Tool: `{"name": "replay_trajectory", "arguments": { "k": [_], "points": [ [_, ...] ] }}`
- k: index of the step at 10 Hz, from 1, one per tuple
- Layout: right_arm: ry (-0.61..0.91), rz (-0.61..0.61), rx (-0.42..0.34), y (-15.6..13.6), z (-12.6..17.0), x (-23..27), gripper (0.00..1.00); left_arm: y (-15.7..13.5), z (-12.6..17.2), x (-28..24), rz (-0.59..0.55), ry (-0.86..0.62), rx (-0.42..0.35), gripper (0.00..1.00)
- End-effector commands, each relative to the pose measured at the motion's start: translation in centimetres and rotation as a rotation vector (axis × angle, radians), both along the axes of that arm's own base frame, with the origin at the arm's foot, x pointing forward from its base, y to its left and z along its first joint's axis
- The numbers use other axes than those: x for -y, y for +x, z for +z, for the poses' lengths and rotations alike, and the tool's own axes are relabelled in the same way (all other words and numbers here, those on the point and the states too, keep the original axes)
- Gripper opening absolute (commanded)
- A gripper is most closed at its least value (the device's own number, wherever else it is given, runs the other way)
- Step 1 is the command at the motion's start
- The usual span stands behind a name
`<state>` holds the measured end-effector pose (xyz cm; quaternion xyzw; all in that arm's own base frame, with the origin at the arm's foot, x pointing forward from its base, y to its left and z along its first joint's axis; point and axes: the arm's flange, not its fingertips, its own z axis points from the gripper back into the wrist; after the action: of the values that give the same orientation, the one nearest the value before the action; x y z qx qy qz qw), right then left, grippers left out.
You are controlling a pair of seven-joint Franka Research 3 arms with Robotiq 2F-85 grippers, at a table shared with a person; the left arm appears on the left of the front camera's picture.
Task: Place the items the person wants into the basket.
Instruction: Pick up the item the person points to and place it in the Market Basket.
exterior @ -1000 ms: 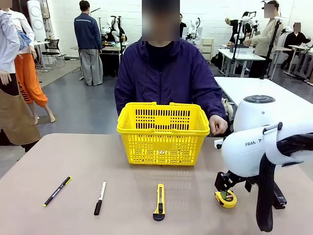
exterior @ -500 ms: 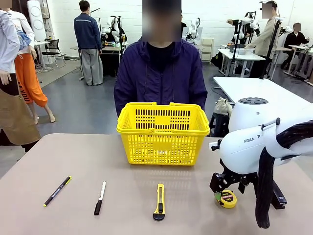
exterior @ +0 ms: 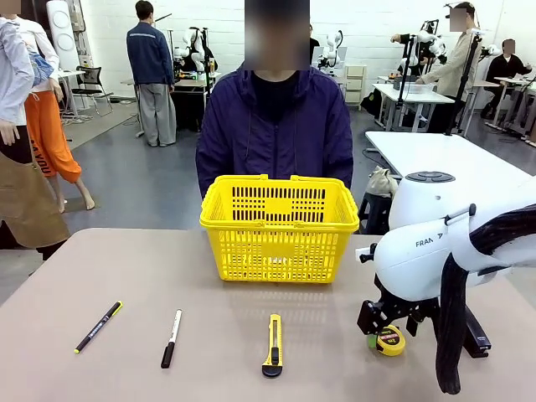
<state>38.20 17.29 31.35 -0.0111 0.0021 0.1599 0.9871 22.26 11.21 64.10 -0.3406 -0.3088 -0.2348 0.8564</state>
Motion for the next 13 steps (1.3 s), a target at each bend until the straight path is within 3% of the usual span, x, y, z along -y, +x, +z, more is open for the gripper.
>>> {"name": "replay_trajectory", "arguments": {
  "k": [1, 3, 4, 5, 6, 7, 8, 10, 11, 13],
  "points": [
    [-0.007, -0.009, 0.006, 0.5, -0.8, -0.6, 1.0, 0.0, 0.0, -0.3, -0.014, -0.006, 0.013, 1.0],
    [-0.007, 0.023, 0.012, 0.4, -1.0, -0.5, 1.0, 0.0, 0.0, -0.3, -0.014, -0.006, 0.013, 1.0],
    [0.002, 0.037, 0.025, 0.3, -1.0, -0.5, 0.41, 0.0, 0.0, -0.3, -0.014, -0.006, 0.013, 1.0],
    [0.004, 0.031, 0.026, 0.3, -0.9, -0.6, 0.41, 0.0, 0.0, -0.3, -0.014, -0.006, 0.013, 1.0],
    [0.006, 0.028, 0.025, 0.4, -1.0, -0.6, 0.0, 0.0, 0.0, -0.3, -0.014, -0.006, 0.013, 1.0],
    [0.005, 0.027, 0.021, 0.4, -0.9, -0.5, 0.36, 0.0, 0.0, -0.3, -0.014, -0.006, 0.013, 1.0],
    [0.006, 0.027, 0.018, 0.4, -0.9, -0.4, 0.0, 0.0, 0.0, -0.3, -0.014, -0.006, 0.013, 1.0],
    [0.006, 0.027, 0.021, 0.4, -0.9, -0.4, 0.0, 0.0, 0.0, -0.3, -0.014, -0.006, 0.013, 1.0],
    [0.006, 0.025, 0.025, 0.3, -0.7, -0.4, 0.06, 0.0, 0.0, -0.3, -0.014, -0.006, 0.013, 1.0],
    [-0.016, -0.06, 0.041, -1.9, 2.3, -1.1, 0.0, 0.0, 0.0, -0.3, -0.014, -0.006, 0.013, 1.0]
  ]
}}
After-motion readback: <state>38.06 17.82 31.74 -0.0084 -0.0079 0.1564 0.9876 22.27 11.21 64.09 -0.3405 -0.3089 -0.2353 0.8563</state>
